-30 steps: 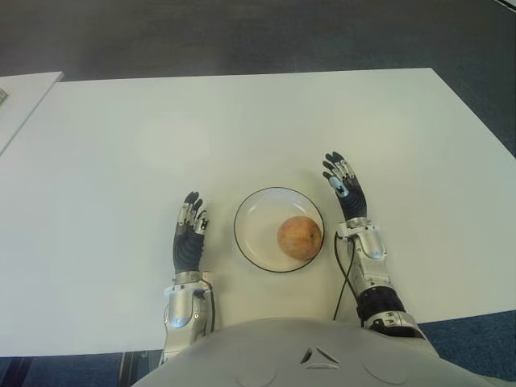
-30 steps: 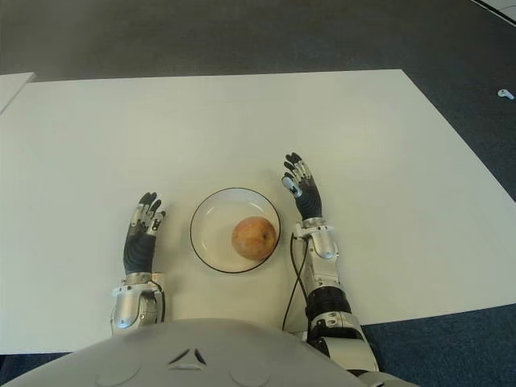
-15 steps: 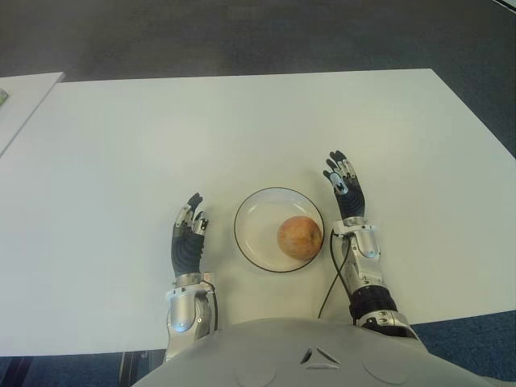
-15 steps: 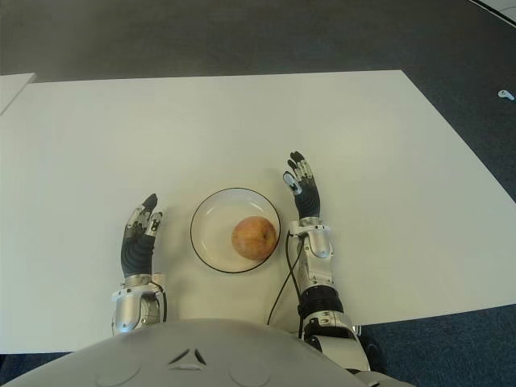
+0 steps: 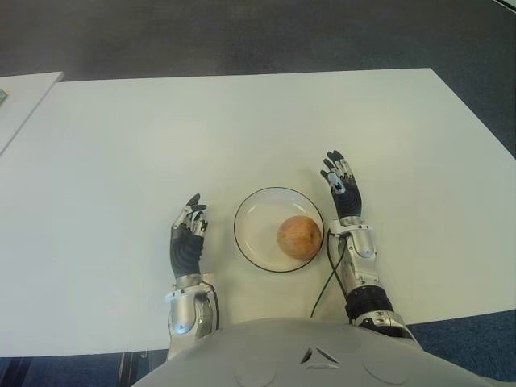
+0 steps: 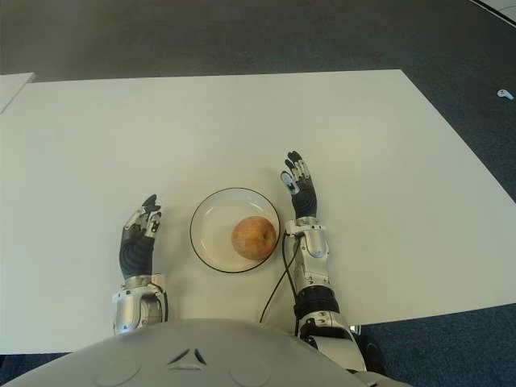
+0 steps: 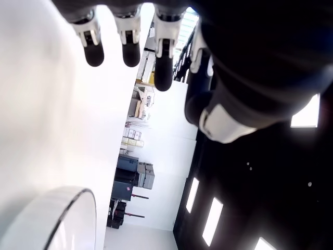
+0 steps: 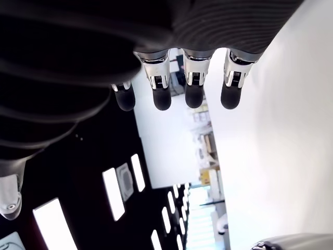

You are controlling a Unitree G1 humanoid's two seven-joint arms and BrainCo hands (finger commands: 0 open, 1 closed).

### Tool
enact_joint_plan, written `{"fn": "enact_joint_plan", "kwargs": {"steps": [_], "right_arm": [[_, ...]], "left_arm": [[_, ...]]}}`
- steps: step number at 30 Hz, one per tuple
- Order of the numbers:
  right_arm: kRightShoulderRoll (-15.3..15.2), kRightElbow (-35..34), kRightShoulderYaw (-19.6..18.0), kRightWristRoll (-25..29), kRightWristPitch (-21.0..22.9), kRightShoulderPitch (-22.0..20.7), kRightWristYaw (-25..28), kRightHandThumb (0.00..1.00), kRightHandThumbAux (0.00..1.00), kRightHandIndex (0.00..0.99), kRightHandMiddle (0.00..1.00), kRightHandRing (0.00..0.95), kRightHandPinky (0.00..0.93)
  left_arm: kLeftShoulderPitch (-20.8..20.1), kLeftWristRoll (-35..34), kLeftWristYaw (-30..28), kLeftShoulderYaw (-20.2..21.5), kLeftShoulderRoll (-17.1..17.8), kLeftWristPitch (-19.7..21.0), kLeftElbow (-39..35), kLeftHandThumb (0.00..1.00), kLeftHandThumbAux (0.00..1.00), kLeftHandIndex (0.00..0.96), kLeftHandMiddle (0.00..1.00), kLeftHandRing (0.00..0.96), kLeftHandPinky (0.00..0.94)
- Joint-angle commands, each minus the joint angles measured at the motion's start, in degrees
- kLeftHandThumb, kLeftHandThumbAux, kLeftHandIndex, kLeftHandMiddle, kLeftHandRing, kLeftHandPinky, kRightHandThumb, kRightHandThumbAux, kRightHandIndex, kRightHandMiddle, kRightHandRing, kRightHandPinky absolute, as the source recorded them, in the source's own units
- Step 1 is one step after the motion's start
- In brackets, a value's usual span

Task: Put the apples into the plate.

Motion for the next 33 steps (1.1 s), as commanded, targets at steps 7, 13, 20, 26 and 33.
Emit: {"fn": "enact_joint_plan", "kwargs": {"steps": [7, 13, 20, 26, 33], "right_arm": [[1.4, 1.2, 0.9, -0.5, 6.8, 7.5, -1.4, 0.121, 0.523, 0.000, 0.019, 0.002, 0.004], [1.0, -4.8, 2.3, -1.5, 12.5, 9.8, -2.8, 0.144, 0.528, 0.000, 0.002, 0.000, 0.000], [0.3, -9.5, 3.2, -1.3, 16.2, 11.5, -3.0, 0.157, 0.532, 0.000, 0.000, 0.000, 0.000], [-0.7, -9.7, 3.1, -1.1, 15.3, 12.3, -1.7, 0.160, 0.527, 0.000, 0.000, 0.000, 0.000], [-1.7, -10.4, 3.3, -2.2, 13.5, 13.8, -1.6, 0.151, 0.526, 0.000, 0.000, 0.000, 0.000]], "left_arm": [[2.0, 5.2, 2.7, -0.5, -1.5, 4.8, -1.8, 0.262, 0.599, 0.132, 0.110, 0.054, 0.029], [3.9, 9.4, 4.9, -1.5, -1.4, 9.9, -5.9, 0.217, 0.606, 0.059, 0.082, 0.054, 0.061], [3.4, 7.7, 4.9, -0.6, -2.1, 9.6, -4.4, 0.196, 0.603, 0.050, 0.077, 0.050, 0.058], [0.1, 3.6, 2.9, 1.5, -2.8, 2.1, 3.8, 0.205, 0.581, 0.074, 0.089, 0.052, 0.039], [1.4, 6.1, 4.0, -0.5, -3.1, -3.2, 3.5, 0.184, 0.570, 0.082, 0.080, 0.039, 0.016]]}}
